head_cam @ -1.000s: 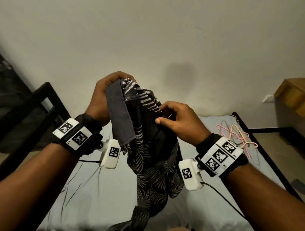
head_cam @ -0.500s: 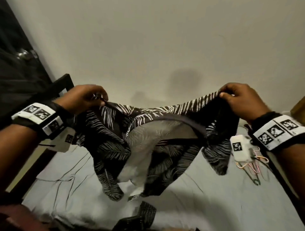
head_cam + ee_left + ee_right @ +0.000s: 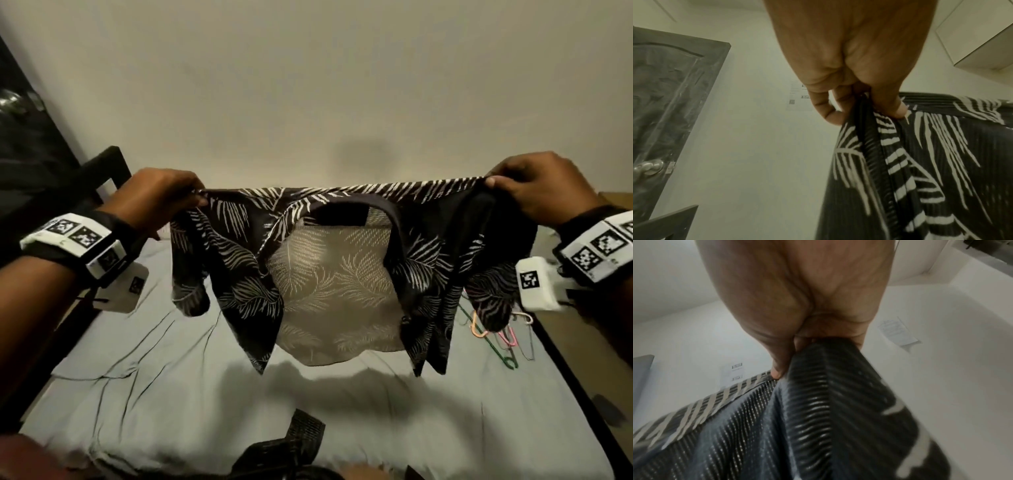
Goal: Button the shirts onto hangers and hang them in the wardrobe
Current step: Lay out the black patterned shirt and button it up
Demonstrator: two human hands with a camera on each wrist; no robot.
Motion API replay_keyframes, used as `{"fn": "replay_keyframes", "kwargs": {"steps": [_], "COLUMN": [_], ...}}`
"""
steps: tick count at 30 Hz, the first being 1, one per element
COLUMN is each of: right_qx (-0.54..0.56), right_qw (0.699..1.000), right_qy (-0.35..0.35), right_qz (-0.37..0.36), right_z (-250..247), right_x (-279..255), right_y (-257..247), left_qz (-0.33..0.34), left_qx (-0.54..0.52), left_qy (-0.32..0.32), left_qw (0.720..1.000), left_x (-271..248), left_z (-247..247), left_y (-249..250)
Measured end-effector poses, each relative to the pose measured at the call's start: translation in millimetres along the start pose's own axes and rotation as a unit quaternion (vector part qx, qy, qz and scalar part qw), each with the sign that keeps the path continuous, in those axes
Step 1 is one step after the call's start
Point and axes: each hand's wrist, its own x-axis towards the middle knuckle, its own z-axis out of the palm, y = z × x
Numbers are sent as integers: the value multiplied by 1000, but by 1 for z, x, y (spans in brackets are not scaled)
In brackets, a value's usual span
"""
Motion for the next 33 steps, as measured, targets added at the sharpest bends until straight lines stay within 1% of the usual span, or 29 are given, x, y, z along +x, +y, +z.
{"fn": "replay_keyframes", "kwargs": {"steps": [2,4,6,7,9,11,12,15,19,21,27,31,33], "right_qx": [-8,1,34,57,92,88,76,62,50,45,62,91,113], "right_qw": [1000,1000,999,998,993,990,991,997,999,999,998,995,992], "right_qy": [1,10,7,-11,-70,-107,-104,-50,-4,15,15,19,14], "right_qz": [4,8,7,-2,-25,-39,-40,-21,-3,0,1,41,62], "right_z": [3,7,8,6,3,0,1,5,12,12,17,25,29], "right_x": [-1,-2,-4,-6,-12,-15,-14,-4,10,13,14,17,16], "right_y": [6,13,19,22,25,33,38,54,69,74,83,89,91], "left_qz": [-18,-67,-107,-116,-137,-169,-177,-191,-200,-209,-261,-305,-350], "left_qx": [12,-15,-41,-37,-25,-39,-44,-22,29,65,128,135,114], "left_qy": [-2,-3,7,11,13,16,20,26,-24,-34,-32,-38,-35], "left_qw": [1000,998,993,992,990,985,983,981,979,975,956,942,929], "left_x": [7,15,22,26,30,33,34,39,49,50,48,46,45], "left_z": [4,7,9,10,9,8,9,12,19,24,43,57,64], "left_y": [4,11,16,18,20,27,30,48,68,74,92,100,106]}}
